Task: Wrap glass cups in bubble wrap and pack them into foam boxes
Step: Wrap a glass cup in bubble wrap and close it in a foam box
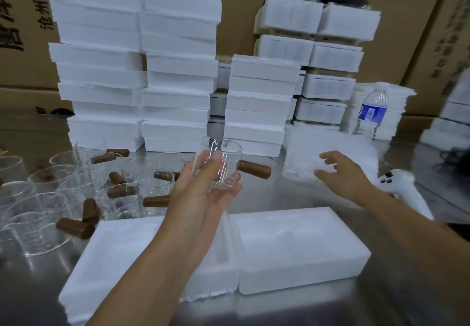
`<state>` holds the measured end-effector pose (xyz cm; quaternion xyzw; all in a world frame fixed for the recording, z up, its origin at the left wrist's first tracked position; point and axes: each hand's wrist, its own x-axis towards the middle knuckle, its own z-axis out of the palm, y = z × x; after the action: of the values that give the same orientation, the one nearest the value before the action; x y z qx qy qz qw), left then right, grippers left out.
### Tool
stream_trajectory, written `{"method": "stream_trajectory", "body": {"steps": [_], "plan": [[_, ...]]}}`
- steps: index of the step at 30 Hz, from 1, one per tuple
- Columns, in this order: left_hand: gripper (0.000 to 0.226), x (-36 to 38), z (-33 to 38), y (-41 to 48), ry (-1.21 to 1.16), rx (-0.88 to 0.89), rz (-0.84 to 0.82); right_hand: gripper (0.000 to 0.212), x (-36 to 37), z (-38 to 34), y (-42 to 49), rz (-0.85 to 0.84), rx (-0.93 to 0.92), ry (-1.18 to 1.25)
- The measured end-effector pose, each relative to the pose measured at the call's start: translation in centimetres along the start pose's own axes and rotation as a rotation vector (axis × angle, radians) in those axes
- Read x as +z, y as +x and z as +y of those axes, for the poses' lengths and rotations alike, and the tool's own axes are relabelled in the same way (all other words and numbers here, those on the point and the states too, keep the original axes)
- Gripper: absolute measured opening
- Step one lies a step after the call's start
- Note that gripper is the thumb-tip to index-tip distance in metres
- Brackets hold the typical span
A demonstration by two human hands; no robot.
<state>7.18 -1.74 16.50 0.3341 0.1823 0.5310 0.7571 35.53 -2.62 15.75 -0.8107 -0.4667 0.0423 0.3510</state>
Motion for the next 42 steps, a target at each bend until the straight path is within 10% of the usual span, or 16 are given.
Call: {"method": "stream_trajectory", "body": {"steps": [14,20,31,42], "plan": [[0.056,-0.5,-0.7,0.6,-0.046,0.094,0.029,0.015,1.9,3.7,0.7,0.101,-0.008,-0.312],[0.032,-0.3,0.3,0.2,-0.167,0.028,-0.015,0.019,-0.1,-1.4,0.5,0.296,-0.132,0.106],[0.054,-0.6,3.6,-0.6,-0.391,0.084,-0.243,0.010,0.4,-11.0,-8.6,-0.270,-0.581,0.068],[0.050,-1.3,4.0,-0.3,-0.384,0.115,-0.204,0.025,4.1,-9.6,-12.0,-0.320,-0.731,-0.026]]}}
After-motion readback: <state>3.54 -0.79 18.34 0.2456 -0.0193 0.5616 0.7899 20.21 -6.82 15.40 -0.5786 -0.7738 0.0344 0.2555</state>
